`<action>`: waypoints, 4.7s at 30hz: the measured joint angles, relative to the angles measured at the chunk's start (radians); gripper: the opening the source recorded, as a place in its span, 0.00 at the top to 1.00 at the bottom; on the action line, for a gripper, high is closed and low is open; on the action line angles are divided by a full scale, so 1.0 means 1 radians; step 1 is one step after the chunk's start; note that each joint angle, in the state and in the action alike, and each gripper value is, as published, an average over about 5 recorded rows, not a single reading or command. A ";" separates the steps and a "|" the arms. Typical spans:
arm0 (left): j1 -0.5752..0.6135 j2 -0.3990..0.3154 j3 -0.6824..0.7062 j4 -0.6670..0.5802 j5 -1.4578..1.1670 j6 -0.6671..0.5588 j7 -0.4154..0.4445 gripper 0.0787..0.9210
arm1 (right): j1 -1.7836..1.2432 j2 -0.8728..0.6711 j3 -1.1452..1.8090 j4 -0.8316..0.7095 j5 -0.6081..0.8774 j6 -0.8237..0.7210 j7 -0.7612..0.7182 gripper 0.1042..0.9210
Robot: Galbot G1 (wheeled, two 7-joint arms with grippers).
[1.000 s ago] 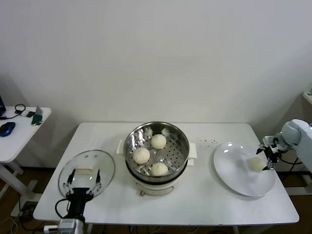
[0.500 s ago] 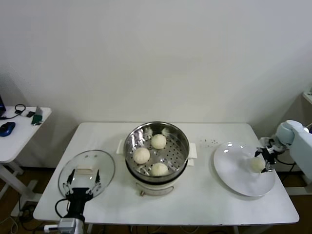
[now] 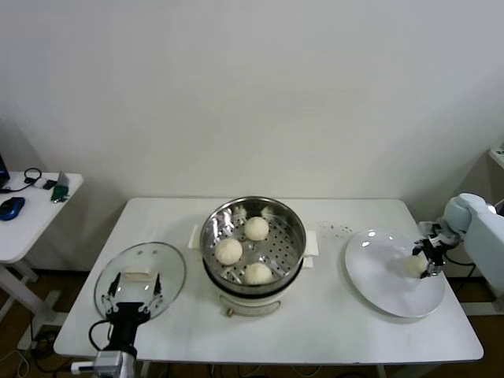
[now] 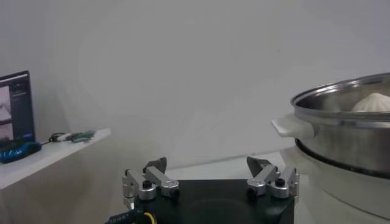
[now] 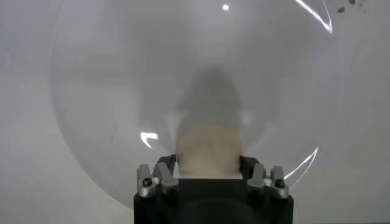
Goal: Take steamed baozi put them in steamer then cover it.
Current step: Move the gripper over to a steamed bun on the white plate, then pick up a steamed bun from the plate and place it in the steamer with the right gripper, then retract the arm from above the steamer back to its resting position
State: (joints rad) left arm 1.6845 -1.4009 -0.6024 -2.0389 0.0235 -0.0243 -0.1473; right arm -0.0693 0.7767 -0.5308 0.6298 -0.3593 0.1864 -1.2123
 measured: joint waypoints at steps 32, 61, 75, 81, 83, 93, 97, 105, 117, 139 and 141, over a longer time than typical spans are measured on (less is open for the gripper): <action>0.003 0.006 0.053 -0.032 0.005 -0.018 0.016 0.12 | 0.801 0.125 -0.940 0.411 0.944 -0.398 0.119 0.32; -0.027 0.014 0.060 -0.031 0.011 -0.019 0.018 0.12 | 0.930 0.452 -1.298 0.681 1.422 -0.589 0.380 0.33; -0.024 0.023 0.042 -0.018 0.004 -0.025 0.018 0.12 | 0.893 0.479 -1.333 0.661 1.390 -0.591 0.371 0.32; -0.031 0.022 0.045 -0.018 0.005 -0.022 0.018 0.12 | 0.887 0.483 -1.334 0.656 1.375 -0.596 0.355 0.20; -0.032 0.022 0.046 -0.018 0.005 -0.021 0.018 0.12 | 0.886 0.482 -1.333 0.655 1.371 -0.597 0.350 0.15; -0.026 0.026 0.033 -0.018 0.000 -0.025 0.018 0.12 | 0.903 0.456 -1.304 0.656 1.356 -0.591 0.318 0.12; -0.021 0.033 0.027 -0.016 -0.007 -0.028 0.019 0.12 | 0.918 0.417 -1.272 0.667 1.362 -0.573 0.319 0.12; -0.029 0.039 0.025 -0.017 -0.012 -0.023 0.020 0.12 | 0.908 0.285 -1.185 0.723 1.390 -0.466 0.442 0.12; -0.023 0.042 0.017 -0.036 -0.014 -0.022 0.033 0.12 | 0.696 -0.022 -0.905 0.847 1.335 -0.242 0.713 0.12; -0.020 0.055 -0.018 -0.083 0.290 0.046 0.078 0.12 | -0.452 -0.164 0.328 1.008 1.073 -0.085 0.946 0.12; -0.016 0.060 -0.025 -0.083 0.371 0.061 0.086 0.12 | -0.543 -0.139 0.420 1.025 1.052 -0.091 0.963 0.12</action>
State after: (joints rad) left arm 1.6683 -1.3409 -0.6269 -2.1224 0.3944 0.0368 -0.0609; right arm -0.6125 0.6381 -0.1106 1.6553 0.6926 0.0952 -0.2492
